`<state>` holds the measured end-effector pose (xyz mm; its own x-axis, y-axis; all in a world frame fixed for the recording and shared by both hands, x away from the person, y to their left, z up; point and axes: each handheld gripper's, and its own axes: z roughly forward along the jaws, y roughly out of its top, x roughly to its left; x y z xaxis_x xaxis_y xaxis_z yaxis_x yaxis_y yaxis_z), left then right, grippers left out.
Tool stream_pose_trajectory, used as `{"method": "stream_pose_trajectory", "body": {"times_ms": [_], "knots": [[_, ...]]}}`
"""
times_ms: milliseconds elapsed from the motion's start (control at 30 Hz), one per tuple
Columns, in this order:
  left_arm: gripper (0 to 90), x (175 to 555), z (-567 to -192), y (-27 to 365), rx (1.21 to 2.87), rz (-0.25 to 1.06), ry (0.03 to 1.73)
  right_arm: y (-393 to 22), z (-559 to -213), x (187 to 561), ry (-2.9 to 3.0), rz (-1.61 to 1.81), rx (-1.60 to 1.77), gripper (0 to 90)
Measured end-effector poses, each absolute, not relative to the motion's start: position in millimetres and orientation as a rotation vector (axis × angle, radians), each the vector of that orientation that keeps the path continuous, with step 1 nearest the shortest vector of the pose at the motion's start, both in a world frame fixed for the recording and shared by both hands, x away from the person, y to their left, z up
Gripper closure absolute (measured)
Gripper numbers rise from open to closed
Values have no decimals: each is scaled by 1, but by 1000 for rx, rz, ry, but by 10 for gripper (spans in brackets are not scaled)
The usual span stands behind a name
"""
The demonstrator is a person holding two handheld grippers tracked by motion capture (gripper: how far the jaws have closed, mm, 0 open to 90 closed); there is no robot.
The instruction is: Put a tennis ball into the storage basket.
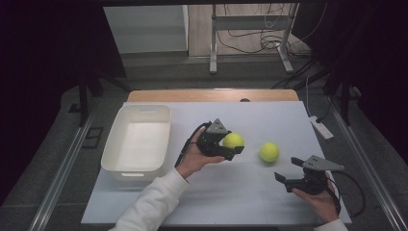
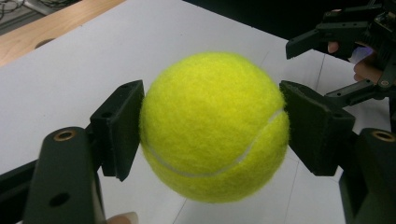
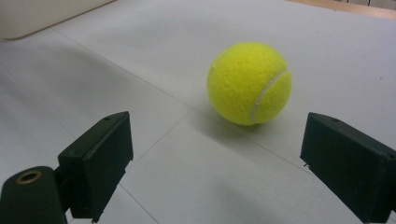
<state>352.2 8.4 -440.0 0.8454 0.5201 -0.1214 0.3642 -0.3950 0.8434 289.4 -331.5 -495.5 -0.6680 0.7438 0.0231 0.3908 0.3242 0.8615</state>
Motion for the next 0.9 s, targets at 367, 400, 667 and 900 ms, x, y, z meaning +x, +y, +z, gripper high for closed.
{"method": "stream_pose_trajectory", "body": {"times_ms": [367,400,667,900], "knots": [[270,353,-434,16,2001,209,661,-331,-495,289,2218,1283,1006,93],[270,353,-434,17,1999,210,662,-331,-495,289,2218,1283,1007,93],[270,354,-431,20,1988,221,664,-331,-496,289,2217,1283,1007,92],[270,354,-428,24,1975,227,668,-331,-496,289,2217,1283,1007,93]]}}
